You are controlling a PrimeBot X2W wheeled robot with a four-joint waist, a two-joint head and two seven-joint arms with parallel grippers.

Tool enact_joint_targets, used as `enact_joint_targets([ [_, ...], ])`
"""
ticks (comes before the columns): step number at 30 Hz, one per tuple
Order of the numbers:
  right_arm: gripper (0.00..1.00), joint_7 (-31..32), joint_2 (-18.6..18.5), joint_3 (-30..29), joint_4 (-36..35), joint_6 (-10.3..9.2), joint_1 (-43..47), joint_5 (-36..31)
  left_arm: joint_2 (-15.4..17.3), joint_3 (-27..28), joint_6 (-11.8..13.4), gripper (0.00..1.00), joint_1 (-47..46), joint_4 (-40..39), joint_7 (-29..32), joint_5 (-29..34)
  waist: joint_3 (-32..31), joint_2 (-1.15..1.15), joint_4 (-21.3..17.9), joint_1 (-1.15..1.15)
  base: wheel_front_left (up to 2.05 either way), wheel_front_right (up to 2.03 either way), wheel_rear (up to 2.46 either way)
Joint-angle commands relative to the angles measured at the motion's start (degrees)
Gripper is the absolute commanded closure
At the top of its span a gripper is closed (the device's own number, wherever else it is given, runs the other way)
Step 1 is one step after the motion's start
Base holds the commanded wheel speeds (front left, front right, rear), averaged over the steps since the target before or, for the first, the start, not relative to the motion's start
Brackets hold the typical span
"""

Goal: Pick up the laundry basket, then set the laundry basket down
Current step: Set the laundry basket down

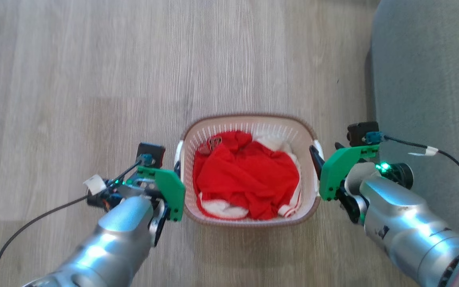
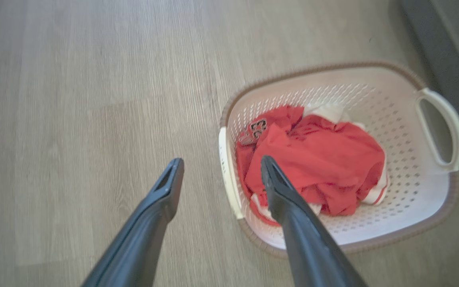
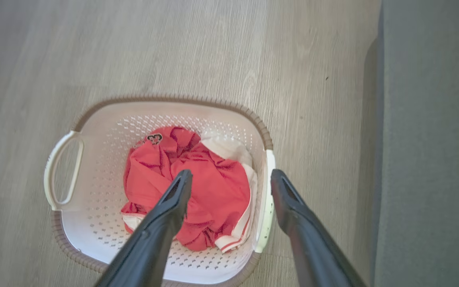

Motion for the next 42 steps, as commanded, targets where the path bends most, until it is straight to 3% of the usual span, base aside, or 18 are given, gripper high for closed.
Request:
enact_joint_targets([
  [1,0.00,-1.1,-0.6,-1.4,-1.9,0.41,1.6,-0.6,1.7,2.9,1.1,0.00,-2.0,-2.5,-0.7,1.7,-4.1,-0.01,-0.2,0.01,0.00,0.00,0.00],
  [6,0.00,-1.1,-2.9,-12.7,-10.1,0.41,2.6,-7.8,5.6,14.0,4.4,0.00,1.3,-14.2,-0.7,9.4,-8.5,-0.01,-0.5,0.01,0.00,0.00,0.00],
  [7,0.00,-1.1,-2.9,-12.7,-10.1,0.41,2.6,-7.8,5.6,14.0,4.4,0.00,1.3,-14.2,-0.7,9.4,-8.5,-0.01,-0.5,0.01,0.00,0.00,0.00],
  [10,0.00,-1.2,-3.5,-23.4,-17.6,0.41,7.2,-12.4,7.3,22.5,6.3,0.00,6.2,-23.5,-0.7,16.3,-11.4,-0.01,-0.4,0.01,0.00,0.00,0.00],
  [13,0.00,-1.2,-3.6,-35.3,-26.0,0.41,12.7,-21.8,8.3,32.0,8.0,0.00,12.9,-35.4,-0.7,25.5,-13.4,-0.01,-0.6,0.01,0.00,0.00,0.00],
  [16,0.00,-1.2,-1.4,-45.0,-35.1,0.41,20.0,-31.4,7.5,40.7,7.6,0.00,20.9,-46.9,-0.7,34.7,-15.2,-0.01,-0.4,0.01,0.00,0.00,0.00],
  [21,0.00,-1.2,1.8,-54.6,-48.2,0.41,29.6,-44.6,4.3,49.5,2.8,0.00,30.3,-56.5,-0.7,42.9,-17.2,-0.01,0.1,0.01,0.00,0.00,0.00],
  [26,0.00,-1.2,3.7,-59.1,-59.4,0.41,37.1,-52.1,1.8,56.3,-1.5,0.00,35.1,-63.4,-0.7,46.8,-18.1,-0.01,0.9,0.01,0.00,0.00,0.00],
  [30,0.00,-1.2,4.5,-61.7,-64.6,0.41,41.6,-54.6,1.0,58.9,-3.3,0.00,37.8,-67.5,-0.8,49.8,-18.4,-0.01,1.0,0.01,0.00,0.00,0.00],
  [35,0.00,-1.2,4.7,-61.5,-68.9,0.41,45.0,-56.6,0.9,59.6,-3.0,0.00,40.3,-69.4,-0.8,51.3,-18.7,-0.01,0.9,0.01,0.00,0.00,0.00],
  [42,0.00,-1.2,4.7,-63.3,-69.2,0.41,46.9,-55.9,0.8,58.3,-1.9,0.00,42.3,-66.4,-0.8,52.5,-19.5,-0.01,0.6,0.01,0.00,0.00,0.00],
])
